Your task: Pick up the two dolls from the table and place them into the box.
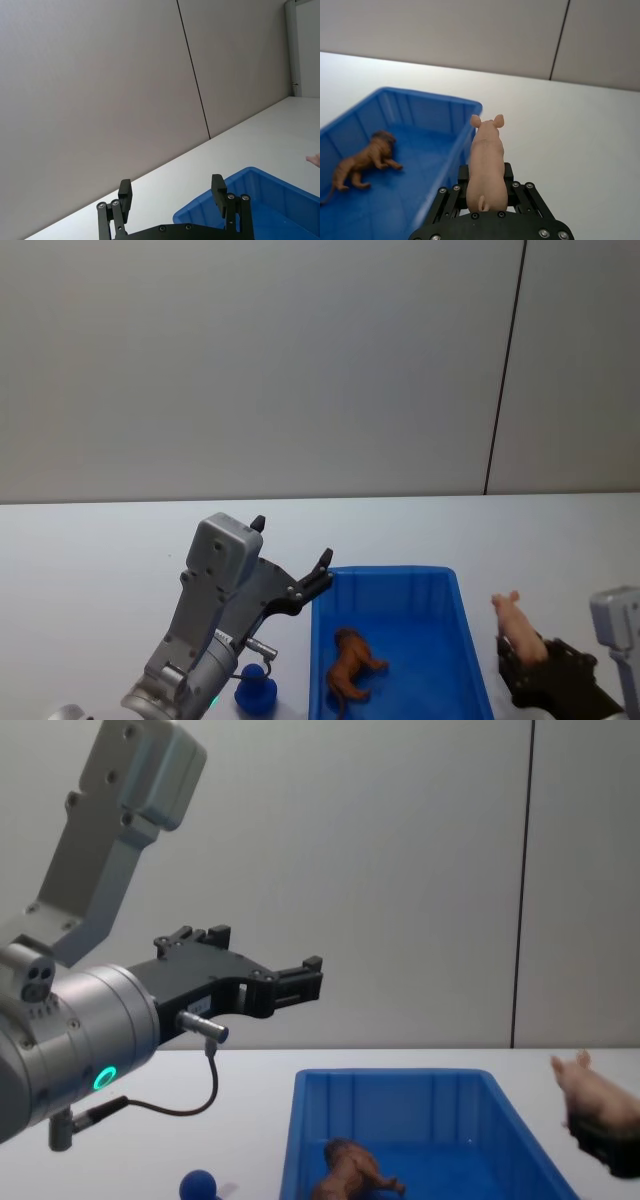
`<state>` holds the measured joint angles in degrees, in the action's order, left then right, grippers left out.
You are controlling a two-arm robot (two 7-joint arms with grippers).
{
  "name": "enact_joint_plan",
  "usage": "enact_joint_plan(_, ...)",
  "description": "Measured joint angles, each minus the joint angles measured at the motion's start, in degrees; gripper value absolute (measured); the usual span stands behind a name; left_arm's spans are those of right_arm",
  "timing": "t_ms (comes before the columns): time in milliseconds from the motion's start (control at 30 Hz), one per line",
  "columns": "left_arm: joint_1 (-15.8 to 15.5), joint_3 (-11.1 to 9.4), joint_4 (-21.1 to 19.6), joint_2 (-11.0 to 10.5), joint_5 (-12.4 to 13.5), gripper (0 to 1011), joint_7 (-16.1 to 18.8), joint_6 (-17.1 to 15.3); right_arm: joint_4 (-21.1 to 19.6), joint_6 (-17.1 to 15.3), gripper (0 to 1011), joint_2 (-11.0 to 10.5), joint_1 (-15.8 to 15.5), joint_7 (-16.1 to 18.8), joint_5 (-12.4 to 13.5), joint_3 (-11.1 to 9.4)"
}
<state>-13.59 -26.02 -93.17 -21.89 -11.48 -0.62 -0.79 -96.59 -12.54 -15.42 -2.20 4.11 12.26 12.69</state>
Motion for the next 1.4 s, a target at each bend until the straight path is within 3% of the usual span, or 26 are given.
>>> enact_joint_plan(300, 0.0, 0.0, 0.0, 0.0, 0.0, 1002, 0.0, 0.0, 0.0, 0.6, 366, 1.6, 2.5, 3.9, -0.2, 0.8)
enact_joint_plan(700, 0.0, 0.0, 0.0, 0.0, 0.0, 1002, 0.0, 0.0, 3.4, 0.4, 382, 4.6, 6.3, 8.2, 0.1, 2.3)
enact_joint_plan(1100, 0.0, 0.0, 0.0, 0.0, 0.0, 1002, 0.0, 0.0, 6.0, 0.2, 733, 6.0, 8.4, 8.8, 0.7, 2.7)
enact_joint_plan(1167, 0.0, 0.0, 0.0, 0.0, 0.0, 1002, 0.0, 0.0, 6.3, 0.2, 826, 6.1, 8.5, 8.3, 1.0, 2.5)
enact_joint_plan(1400, 0.0, 0.0, 0.0, 0.0, 0.0, 1002, 0.0, 0.0, 6.1, 0.6, 988, 5.9, 8.2, 6.5, 1.7, 2.0)
